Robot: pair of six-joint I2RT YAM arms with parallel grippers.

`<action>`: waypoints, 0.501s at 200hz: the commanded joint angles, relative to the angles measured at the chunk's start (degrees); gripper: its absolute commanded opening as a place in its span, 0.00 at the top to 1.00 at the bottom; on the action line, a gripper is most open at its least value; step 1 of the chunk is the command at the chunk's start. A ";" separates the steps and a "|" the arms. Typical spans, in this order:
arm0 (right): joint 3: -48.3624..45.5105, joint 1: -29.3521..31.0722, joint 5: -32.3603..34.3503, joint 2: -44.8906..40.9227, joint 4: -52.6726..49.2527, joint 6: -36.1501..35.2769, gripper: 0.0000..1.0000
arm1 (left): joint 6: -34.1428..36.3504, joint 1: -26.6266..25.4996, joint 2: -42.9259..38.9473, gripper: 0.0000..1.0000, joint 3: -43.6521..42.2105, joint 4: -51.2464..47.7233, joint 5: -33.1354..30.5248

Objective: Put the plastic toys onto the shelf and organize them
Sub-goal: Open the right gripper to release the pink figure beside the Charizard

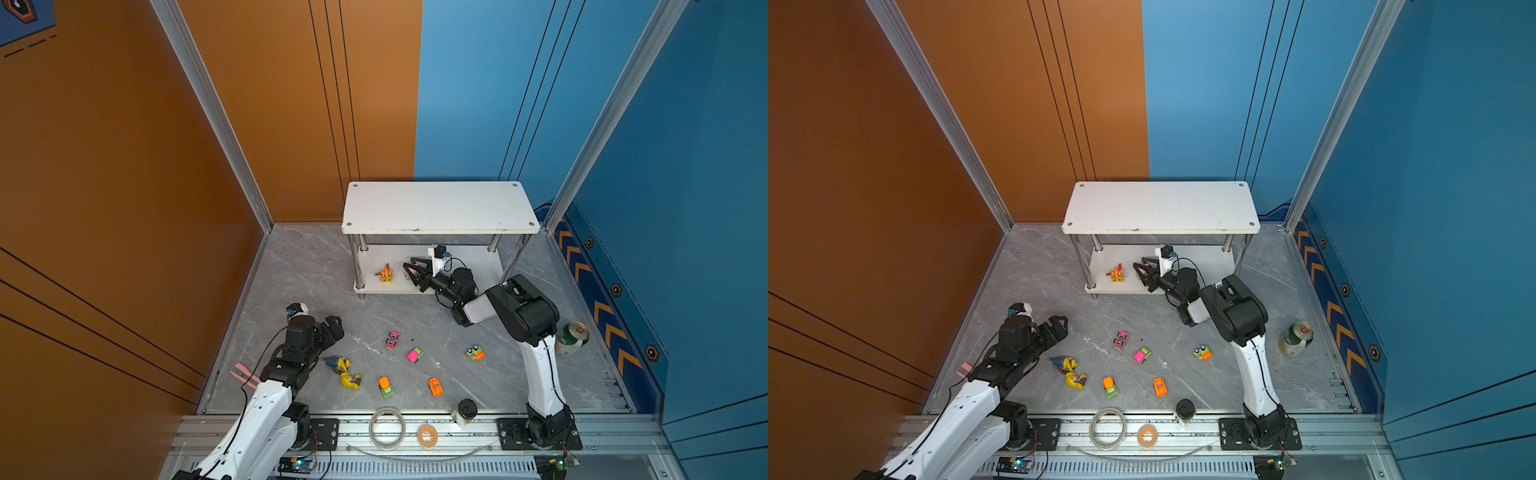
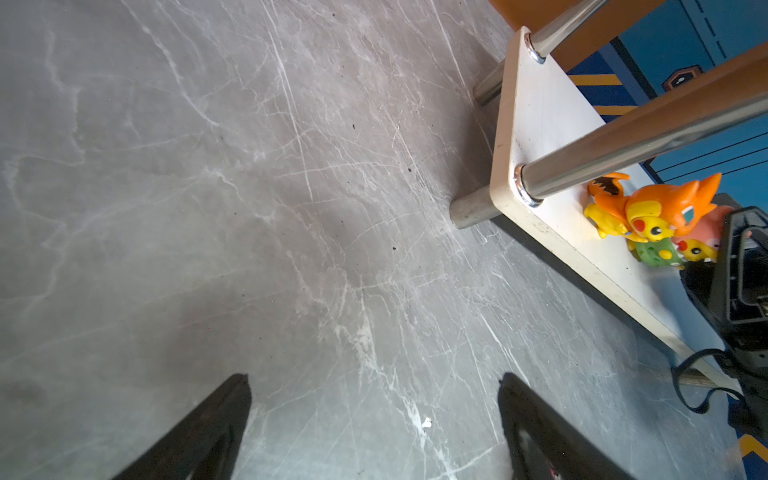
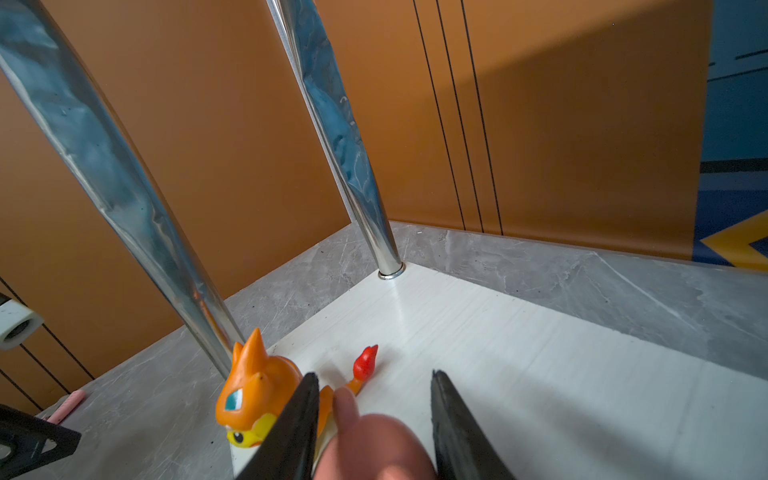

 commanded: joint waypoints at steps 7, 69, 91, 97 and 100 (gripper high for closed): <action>-0.98 0.58 -1.52 -0.19 1.91 0.78 0.63 | 0.91 -0.39 -0.80 0.06 -0.11 -1.52 -1.37; -3.26 1.19 -0.59 -2.25 1.86 0.66 0.64 | 0.88 -0.42 -1.33 0.05 -0.10 -1.80 -1.47; -4.07 1.56 -0.03 -3.08 1.79 0.19 0.64 | 0.95 -0.35 -1.53 0.05 -0.03 -1.89 -1.44; -4.17 1.56 0.06 -3.31 1.84 0.12 0.64 | 0.93 -0.36 -1.55 0.05 -0.04 -1.97 -1.43; -4.19 1.54 0.19 -3.36 1.81 0.06 0.64 | 0.99 -0.35 -1.61 0.05 -0.05 -2.00 -1.44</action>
